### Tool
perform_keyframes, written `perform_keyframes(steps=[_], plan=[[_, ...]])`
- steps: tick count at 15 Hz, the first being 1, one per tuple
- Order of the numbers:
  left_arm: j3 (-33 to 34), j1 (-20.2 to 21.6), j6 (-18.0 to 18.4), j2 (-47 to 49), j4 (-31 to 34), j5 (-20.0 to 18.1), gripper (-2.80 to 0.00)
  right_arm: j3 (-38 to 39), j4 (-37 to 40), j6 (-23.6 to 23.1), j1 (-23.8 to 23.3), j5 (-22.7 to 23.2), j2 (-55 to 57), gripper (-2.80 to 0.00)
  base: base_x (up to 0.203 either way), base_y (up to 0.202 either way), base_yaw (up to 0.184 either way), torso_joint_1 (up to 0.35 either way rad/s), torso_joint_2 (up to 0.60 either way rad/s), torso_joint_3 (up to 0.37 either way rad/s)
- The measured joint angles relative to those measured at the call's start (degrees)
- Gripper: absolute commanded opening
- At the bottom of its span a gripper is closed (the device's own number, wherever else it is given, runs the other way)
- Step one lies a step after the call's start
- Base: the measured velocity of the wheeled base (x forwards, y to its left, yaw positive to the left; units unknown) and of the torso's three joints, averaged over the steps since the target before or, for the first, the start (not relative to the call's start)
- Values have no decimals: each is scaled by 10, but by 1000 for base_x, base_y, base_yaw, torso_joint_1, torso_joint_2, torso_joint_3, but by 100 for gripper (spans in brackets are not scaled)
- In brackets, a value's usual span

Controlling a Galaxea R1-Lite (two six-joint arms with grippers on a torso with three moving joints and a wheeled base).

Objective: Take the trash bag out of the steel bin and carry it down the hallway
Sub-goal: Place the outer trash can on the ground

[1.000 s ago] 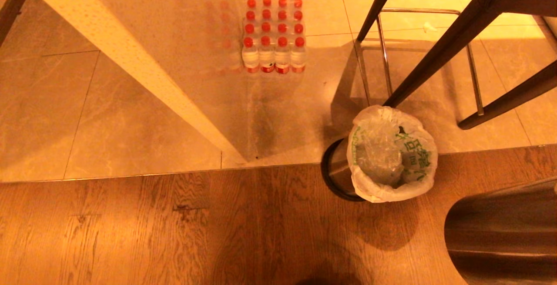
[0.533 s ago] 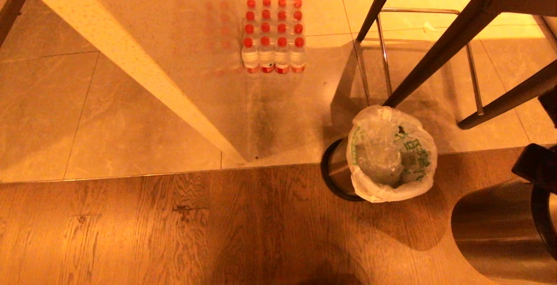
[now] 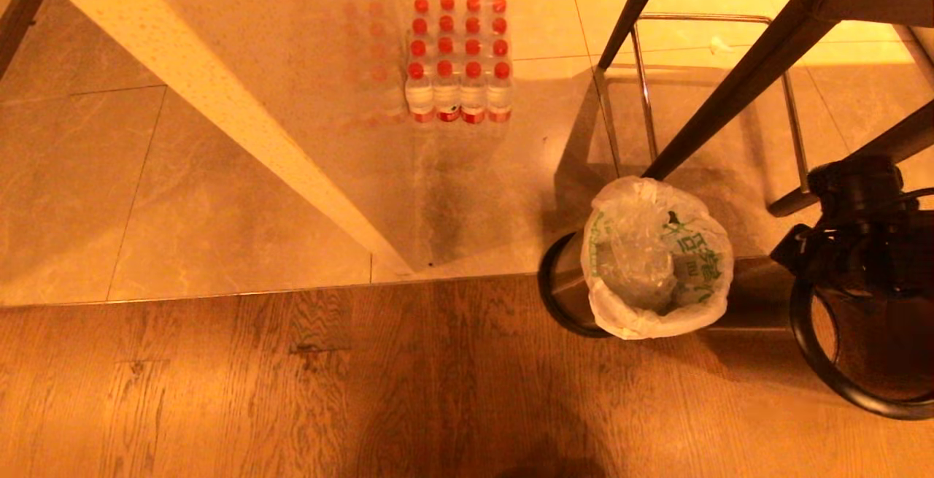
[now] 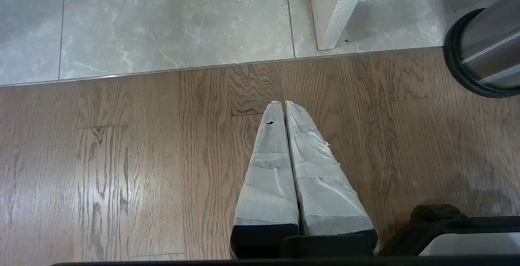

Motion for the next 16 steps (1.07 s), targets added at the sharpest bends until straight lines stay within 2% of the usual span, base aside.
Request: perform_keyframes(steps=[3,4,6,7,11,14,16], plan=[[0,0,0,0,0,0,-280,3,-97,-38,-22,0,60,-280,0,0,0,0,0,0],[0,0,0,0,0,-1,-280,2,-109,-44,-31,-1,73,0,0,0,0,0,0,0],[0,0,0,0,0,0,-280,0,-113,-62,-46,-3,90,0,0,0,0,0,0,0],[0,0,0,0,0,0,-280,-1,-116,-70,-51,-2,93,-280,0,0,0,0,0,0],[0,0,0,0,0,0,-280,0,-115,-98,-63,23,68,-280,0,0,0,0,0,0],[0,0,0,0,0,0,-280,17,-110,-159,-62,63,11,-280,0,0,0,0,0,0],[0,0,1,0,0,0,-280,54,-112,-211,-63,98,-37,-280,0,0,0,0,0,0]])
